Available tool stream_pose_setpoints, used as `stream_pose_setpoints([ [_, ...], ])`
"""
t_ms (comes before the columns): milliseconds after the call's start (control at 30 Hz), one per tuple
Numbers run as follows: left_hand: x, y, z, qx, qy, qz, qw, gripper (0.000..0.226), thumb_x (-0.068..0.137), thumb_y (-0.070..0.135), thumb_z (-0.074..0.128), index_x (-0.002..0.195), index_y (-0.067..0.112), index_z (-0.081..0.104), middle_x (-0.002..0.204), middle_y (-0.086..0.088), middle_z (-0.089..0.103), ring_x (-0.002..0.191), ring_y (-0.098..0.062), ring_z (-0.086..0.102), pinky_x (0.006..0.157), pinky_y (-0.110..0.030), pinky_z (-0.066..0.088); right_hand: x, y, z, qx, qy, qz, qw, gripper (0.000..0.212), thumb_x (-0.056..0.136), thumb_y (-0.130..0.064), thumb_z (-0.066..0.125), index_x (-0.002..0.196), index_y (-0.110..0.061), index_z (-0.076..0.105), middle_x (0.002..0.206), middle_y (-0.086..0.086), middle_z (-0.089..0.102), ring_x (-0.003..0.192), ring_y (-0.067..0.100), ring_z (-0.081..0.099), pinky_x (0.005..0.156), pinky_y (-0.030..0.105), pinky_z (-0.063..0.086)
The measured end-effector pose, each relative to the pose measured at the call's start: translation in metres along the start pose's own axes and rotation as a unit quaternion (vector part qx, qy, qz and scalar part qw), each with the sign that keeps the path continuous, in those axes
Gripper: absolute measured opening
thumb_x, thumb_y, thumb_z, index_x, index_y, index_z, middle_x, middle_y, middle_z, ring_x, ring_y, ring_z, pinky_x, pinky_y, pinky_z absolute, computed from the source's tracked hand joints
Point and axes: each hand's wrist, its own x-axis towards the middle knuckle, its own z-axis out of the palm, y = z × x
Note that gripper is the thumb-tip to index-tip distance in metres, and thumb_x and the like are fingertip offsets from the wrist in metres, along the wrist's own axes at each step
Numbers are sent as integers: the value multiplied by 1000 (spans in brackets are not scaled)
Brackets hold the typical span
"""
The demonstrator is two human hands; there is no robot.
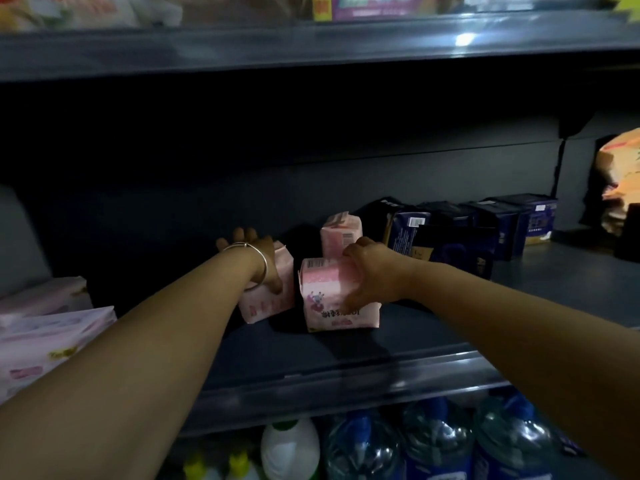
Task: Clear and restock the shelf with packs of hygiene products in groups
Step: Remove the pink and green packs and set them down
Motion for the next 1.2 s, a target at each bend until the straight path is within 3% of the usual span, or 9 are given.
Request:
stream_pose_setpoints([
  [100,-6,-5,-2,-34,8,5,999,97,65,47,76,142,19,22,142,-9,37,132,-29,34,105,-45,32,-1,-5,4,-9,7,19,1000,93,64,-42,82,140,-14,35,132,7,41,119,27,40,99,35,43],
  [267,-25,-31,-9,-151,38,18,988,96,61,37,78,135,14,22,110,-8,51,97,-27,55,81,-35,50,-15,-22,-4,7,70,39,997,88,61,-40,83,135,-13,42,126,8,44,114,27,44,92,33,46],
  [367,-51,-51,-16,-174,56,30,983,100,62,35,77,141,21,18,112,-8,50,98,-28,56,82,-37,54,-31,-42,-15,13,91,34,995,86,62,-39,83,133,-12,43,126,9,44,114,27,42,91,33,43],
  [533,-106,-89,-27,-169,61,40,983,90,52,38,80,128,21,36,116,-4,50,100,-27,56,85,-42,54,-68,-83,-33,30,96,9,995,83,60,-37,84,128,-10,46,121,8,47,112,26,45,93,37,46],
  [633,-146,-110,-25,-156,40,35,986,88,54,36,81,128,23,36,118,-3,47,103,-27,55,88,-44,52,-95,-110,-34,42,76,-1,996,82,60,-34,85,128,-9,46,120,8,50,108,26,50,93,37,46],
  [900,-241,-152,0,-191,-31,44,980,74,58,23,85,119,25,43,105,0,58,96,-22,60,82,-39,54,-163,-165,-9,95,-11,-35,995,60,65,-28,84,111,-19,46,100,-3,54,85,14,54,67,24,45],
  [967,-260,-157,16,-190,-54,40,979,72,58,24,85,118,26,46,104,3,58,96,-20,57,84,-35,50,-174,-175,6,103,-44,-35,993,60,64,-29,84,110,-20,47,100,-4,56,85,12,56,68,25,47],
  [1100,-292,-158,64,-212,-119,30,970,72,62,16,84,123,23,46,109,1,55,101,-21,54,81,-30,48,-192,-188,46,89,-95,-40,991,58,66,-30,83,112,-19,48,100,-3,58,81,11,57,54,19,47],
  [1200,-300,-155,103,-215,-176,26,960,72,64,13,82,123,23,42,108,1,55,100,-20,56,81,-33,51,-198,-190,78,73,-126,-40,989,62,69,-33,81,117,-16,47,110,1,57,93,18,58,75,30,52],
])
